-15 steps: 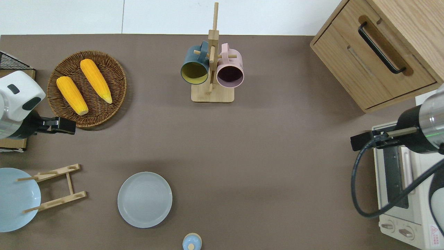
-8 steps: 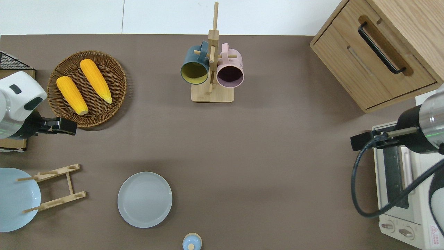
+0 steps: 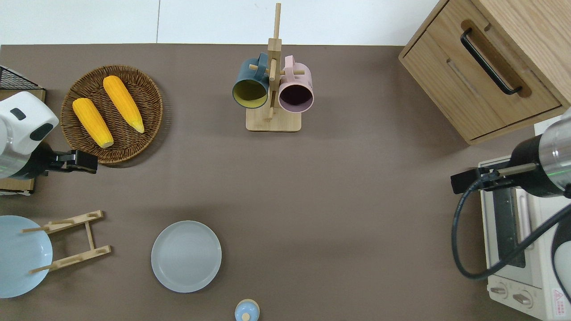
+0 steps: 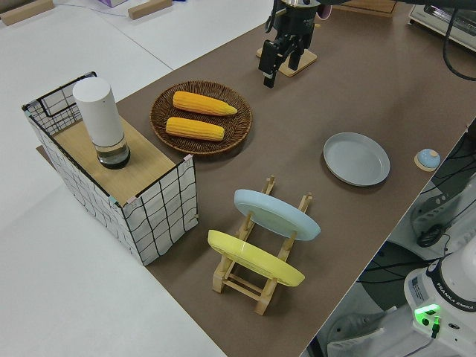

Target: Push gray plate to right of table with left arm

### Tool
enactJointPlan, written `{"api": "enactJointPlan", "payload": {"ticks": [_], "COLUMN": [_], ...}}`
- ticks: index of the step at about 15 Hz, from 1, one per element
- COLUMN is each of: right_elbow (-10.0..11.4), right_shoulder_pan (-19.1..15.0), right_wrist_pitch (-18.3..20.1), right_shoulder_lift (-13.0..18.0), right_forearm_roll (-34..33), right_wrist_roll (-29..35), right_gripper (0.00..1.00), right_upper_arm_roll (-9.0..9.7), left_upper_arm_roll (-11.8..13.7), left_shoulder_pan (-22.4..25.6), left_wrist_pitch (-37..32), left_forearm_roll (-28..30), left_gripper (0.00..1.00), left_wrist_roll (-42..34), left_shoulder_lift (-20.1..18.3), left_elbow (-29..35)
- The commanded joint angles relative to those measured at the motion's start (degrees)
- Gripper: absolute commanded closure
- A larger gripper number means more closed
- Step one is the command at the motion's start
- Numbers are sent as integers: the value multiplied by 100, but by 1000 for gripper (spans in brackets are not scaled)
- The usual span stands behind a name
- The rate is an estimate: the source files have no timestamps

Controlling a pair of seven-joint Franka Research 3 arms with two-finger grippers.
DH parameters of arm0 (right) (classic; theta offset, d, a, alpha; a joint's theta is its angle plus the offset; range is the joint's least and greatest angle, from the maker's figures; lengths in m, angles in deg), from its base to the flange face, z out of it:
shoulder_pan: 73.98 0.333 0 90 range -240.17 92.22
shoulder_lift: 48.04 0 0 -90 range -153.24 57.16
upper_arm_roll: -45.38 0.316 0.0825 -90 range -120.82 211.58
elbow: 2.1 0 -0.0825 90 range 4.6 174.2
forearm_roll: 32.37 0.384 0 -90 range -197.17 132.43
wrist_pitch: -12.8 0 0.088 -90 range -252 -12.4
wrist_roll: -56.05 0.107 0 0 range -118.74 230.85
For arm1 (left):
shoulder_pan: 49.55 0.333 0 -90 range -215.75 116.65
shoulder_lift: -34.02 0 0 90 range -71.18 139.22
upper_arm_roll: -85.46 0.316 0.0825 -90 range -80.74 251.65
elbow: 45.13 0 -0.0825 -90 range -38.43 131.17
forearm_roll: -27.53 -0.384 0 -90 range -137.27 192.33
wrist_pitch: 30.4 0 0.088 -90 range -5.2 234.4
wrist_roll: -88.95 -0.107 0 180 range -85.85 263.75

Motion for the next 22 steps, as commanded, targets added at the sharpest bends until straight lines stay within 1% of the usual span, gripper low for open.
{"api": "enactJointPlan", "payload": {"ticks": [1, 5, 8, 11, 14, 17, 18, 22], "right_elbow": [-46, -46, -46, -46, -46, -46, -46, -46], "right_shoulder_pan": [-115, -115, -115, -115, -115, -115, -115, -115], "right_wrist_pitch": [83, 83, 83, 83, 83, 83, 83, 83], "right_shoulder_lift": [17, 17, 17, 17, 17, 17, 17, 17], "right_forearm_roll": [59, 59, 59, 59, 59, 59, 59, 59], "right_wrist_roll": [14, 5, 5, 14, 14, 5, 14, 5], "right_gripper": [17, 17, 17, 17, 17, 17, 17, 17], "right_upper_arm_roll": [77, 77, 86, 86, 77, 86, 77, 77], "left_upper_arm_roll": [2, -33, -33, -33, 2, 2, 2, 2], "left_shoulder_pan": [-78, -87, -69, -78, -16, -25, -34, -87], "left_wrist_pitch": [-67, -85, -50, 248, 757, 1320, 1400, 1532], "left_forearm_roll": [-45, -45, 121, 227, 368, 377, 377, 412], "left_gripper": [0, 0, 0, 0, 0, 0, 0, 0], "left_wrist_roll": [76, 137, 155, 164, 164, 155, 155, 155], "left_shoulder_lift": [53, -9, -96, -263, -754, -1238, -1344, -1555], "left_elbow": [-15, 204, 389, 766, 1564, 2409, 2611, 3034]}}
